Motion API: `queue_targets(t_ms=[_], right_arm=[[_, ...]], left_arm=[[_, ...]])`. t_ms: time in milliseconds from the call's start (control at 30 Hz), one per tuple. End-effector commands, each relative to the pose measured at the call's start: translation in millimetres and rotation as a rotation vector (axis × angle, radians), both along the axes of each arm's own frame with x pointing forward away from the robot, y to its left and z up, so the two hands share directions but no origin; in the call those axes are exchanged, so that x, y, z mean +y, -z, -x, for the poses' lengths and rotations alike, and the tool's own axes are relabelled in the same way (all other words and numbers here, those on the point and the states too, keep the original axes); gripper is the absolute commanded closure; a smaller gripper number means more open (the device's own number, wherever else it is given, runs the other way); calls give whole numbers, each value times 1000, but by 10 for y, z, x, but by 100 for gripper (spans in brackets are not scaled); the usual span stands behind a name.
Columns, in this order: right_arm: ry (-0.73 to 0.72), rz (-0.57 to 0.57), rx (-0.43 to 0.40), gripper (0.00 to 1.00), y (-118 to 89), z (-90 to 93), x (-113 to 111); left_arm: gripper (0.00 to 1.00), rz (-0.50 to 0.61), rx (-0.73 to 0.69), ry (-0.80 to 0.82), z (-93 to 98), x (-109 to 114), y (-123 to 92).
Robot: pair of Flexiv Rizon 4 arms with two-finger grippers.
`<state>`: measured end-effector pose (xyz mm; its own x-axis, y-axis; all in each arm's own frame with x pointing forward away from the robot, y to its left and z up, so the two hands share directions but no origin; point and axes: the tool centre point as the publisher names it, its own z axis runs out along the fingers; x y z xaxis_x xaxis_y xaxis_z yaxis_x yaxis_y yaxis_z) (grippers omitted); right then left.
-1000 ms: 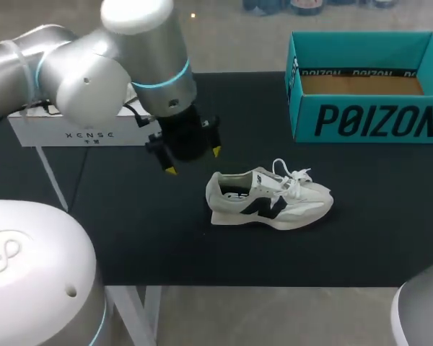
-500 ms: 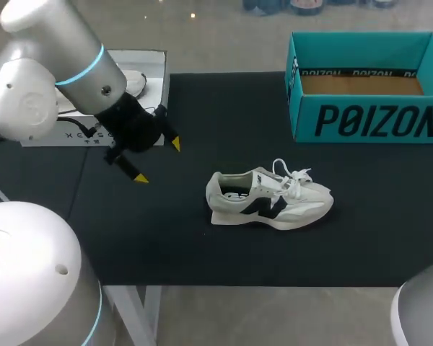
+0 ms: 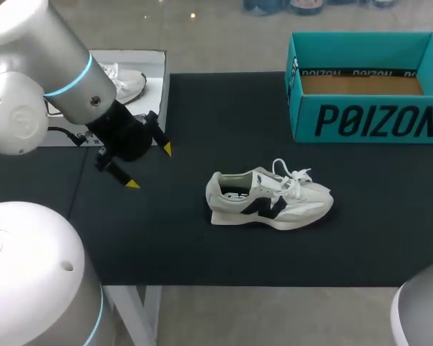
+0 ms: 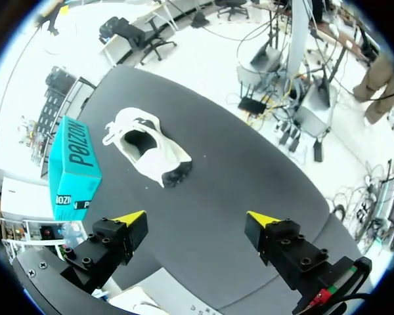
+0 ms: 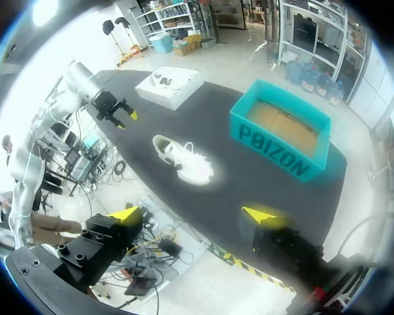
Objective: Take the shoe out of the shoebox, open the shoe tongue, remove and reinsert the insole, then place the shoe into the shoebox
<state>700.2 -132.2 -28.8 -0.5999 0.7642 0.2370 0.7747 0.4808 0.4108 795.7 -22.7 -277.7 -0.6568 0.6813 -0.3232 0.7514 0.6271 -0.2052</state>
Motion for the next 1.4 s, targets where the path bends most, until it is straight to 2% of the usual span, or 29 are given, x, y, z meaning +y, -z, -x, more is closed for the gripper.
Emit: queue_targets(t_ms=[33,267,333,533,567,733,900,1100,1400], right_arm=[[-2,2,7,0,-16,-27,-1],[-2,2,7,0,-16,-27,-1],[-2,2,7,0,-16,-27,-1],[-2,2,7,0,-16,-27,-1],[-2,2,7,0,-16,-27,-1],[-2,2,7,0,-16,-27,-1],[-2,2,7,0,-16,-27,-1],[-2,2,7,0,-16,-27,-1],[-2,2,7,0,-16,-27,-1]], left_arm=[[0,-1,-1,0,3,1,4],[0,-1,-1,0,3,1,4],[0,26,43,-31,53,-112,46],[0,224,232,-110,269,-426,244],[0,232,243,-137,293,-457,309],[0,410,440,-153,373,-542,530],[0,558,565,-186,410,-475,634],[0,756,699,-229,352,-310,657],[0,866,713,-307,379,-255,709]])
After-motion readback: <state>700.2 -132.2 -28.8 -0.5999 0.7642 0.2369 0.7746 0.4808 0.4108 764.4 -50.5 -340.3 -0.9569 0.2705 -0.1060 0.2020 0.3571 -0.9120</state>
